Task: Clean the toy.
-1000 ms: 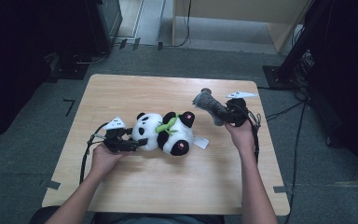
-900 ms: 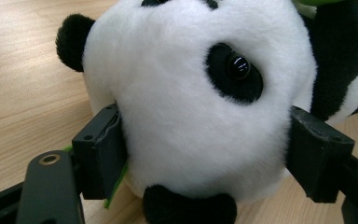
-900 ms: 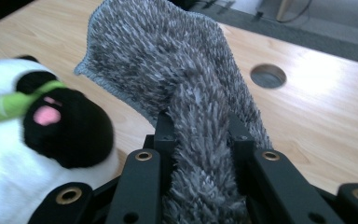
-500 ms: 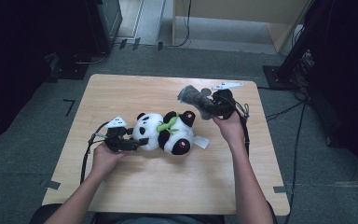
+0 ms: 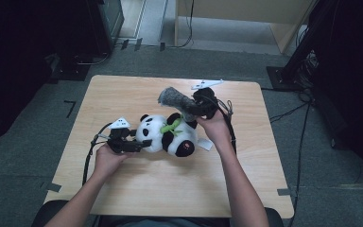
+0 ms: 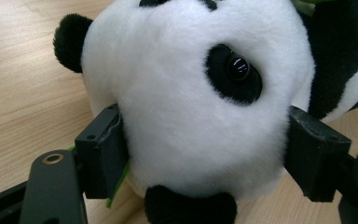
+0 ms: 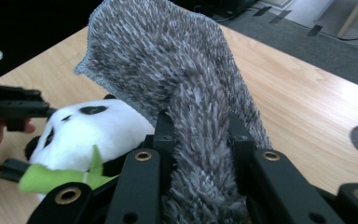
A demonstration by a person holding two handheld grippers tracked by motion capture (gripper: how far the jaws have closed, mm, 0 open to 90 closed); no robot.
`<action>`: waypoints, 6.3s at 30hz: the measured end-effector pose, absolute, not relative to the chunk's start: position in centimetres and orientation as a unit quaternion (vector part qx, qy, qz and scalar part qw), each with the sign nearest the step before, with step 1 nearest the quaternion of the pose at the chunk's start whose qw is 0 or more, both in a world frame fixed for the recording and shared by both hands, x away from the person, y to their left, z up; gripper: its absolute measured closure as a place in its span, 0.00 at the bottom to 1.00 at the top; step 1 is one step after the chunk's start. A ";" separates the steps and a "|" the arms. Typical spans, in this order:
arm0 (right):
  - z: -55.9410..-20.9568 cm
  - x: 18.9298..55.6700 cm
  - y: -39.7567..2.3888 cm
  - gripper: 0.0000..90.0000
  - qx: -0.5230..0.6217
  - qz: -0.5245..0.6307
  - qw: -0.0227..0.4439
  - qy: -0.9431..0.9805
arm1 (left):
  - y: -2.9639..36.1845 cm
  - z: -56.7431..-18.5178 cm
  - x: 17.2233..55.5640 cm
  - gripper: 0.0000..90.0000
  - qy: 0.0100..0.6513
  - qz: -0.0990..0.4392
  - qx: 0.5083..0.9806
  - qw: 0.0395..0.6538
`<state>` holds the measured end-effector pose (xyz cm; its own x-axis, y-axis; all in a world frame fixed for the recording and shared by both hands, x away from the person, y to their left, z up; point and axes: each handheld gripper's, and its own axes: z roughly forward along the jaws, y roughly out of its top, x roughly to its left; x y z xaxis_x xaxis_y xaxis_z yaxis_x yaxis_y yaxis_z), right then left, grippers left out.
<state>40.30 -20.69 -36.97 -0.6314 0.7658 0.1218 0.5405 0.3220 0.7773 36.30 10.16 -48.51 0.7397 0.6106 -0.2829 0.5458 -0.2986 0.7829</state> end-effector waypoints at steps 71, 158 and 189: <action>-37.6 41.5 -16.1 0.83 0.353 0.419 0.145 0.824 | 9.2 -48.7 35.3 0.39 0.355 0.063 0.804 0.473; -42.1 38.6 -28.1 0.81 0.466 0.411 0.125 0.774 | 9.3 -48.6 36.1 0.38 0.374 0.035 0.800 0.468; -39.4 37.5 -25.5 0.80 0.416 0.439 0.137 0.784 | 9.3 -48.8 36.0 0.36 0.364 0.043 0.801 0.473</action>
